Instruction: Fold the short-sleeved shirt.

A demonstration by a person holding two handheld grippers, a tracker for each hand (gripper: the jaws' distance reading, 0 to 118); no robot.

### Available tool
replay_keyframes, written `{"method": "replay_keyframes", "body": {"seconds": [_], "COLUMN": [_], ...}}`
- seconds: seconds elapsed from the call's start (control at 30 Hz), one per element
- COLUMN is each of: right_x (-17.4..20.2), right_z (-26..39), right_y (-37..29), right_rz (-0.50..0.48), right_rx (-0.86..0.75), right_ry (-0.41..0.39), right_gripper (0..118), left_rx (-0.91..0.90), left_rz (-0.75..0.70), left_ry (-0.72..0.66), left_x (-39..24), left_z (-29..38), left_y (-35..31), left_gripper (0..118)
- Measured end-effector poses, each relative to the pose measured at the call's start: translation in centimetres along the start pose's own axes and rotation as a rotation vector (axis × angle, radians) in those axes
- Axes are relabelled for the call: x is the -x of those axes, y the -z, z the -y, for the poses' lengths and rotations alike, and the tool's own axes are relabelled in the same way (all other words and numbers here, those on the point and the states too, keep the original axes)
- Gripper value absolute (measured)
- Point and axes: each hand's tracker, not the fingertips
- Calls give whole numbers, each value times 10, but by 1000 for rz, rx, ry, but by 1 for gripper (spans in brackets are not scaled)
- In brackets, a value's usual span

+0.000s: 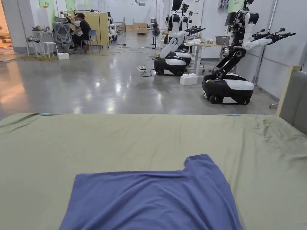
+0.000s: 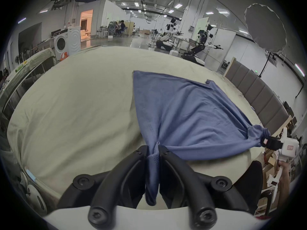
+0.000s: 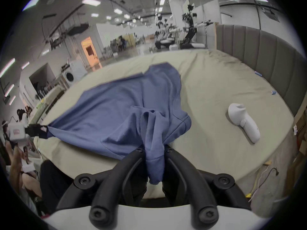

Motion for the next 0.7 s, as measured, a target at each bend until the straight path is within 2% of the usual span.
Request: {"method": "replay_keyframes", "body": {"seconds": [0.03, 0.07, 0.1, 0.17, 0.2, 0.27, 0.33, 0.4, 0.43, 0.47, 0.5, 0.53, 0.57, 0.6, 0.63, 0.7], "right_x": [-1, -2, -4, -9, -8, 4, 19, 37, 45, 50, 63, 66, 68, 72, 77, 78], "right_z": [1, 0, -3, -3, -3, 6, 22, 35, 39, 39, 33, 32, 29, 23, 17, 12], "right_y": [5, 9, 11, -19, -46, -98, -136, -158, -163, -165, -165, -162, -161, -158, -155, -154], "right_rz": [21, 68, 106, 92, 74, 115, 83, 49, 52, 21, -6, 8, -1, -1, 21, -11], "right_rx": [18, 48, 68, 19, -47, -253, -480, -563, -586, -597, -588, -587, -590, -556, -549, -568], "right_ry": [-9, -41, -42, 6, 36, 8, -4, -29, -15, -9, -33, -29, -33, -71, -88, -86], "right_gripper": [35, 62, 70, 72, 77, 80, 80, 80, 79, 64, 27, 4, 4, 4, 4, 4], "left_rx": [46, 72, 90, 48, 4, -166, -320, -450, -510, -534, -559, -614, -619, -584, -594, -580], "left_rz": [17, 29, 65, 119, 131, 85, 82, 43, 26, 19, 1, -71, -28, 41, -9, -27], "left_ry": [-26, -32, -65, -103, -90, -51, -17, 2, 23, 39, 56, 83, 67, 50, 51, 100], "left_x": [2, 5, 9, 4, 2, -15, -33, -50, -59, -65, -72, -72, -73, -72, -74, -64], "left_z": [0, 0, 1, 1, 1, 7, 16, 28, 34, 35, 35, 39, 38, 33, 32, 33], "left_y": [6, 9, 8, -15, -31, -82, -122, -150, -162, -167, -170, -171, -173, -172, -169, -164], "left_gripper": [59, 88, 88, 88, 88, 88, 88, 87, 81, 54, 5, 0, 0, 0, 0, 0]}}
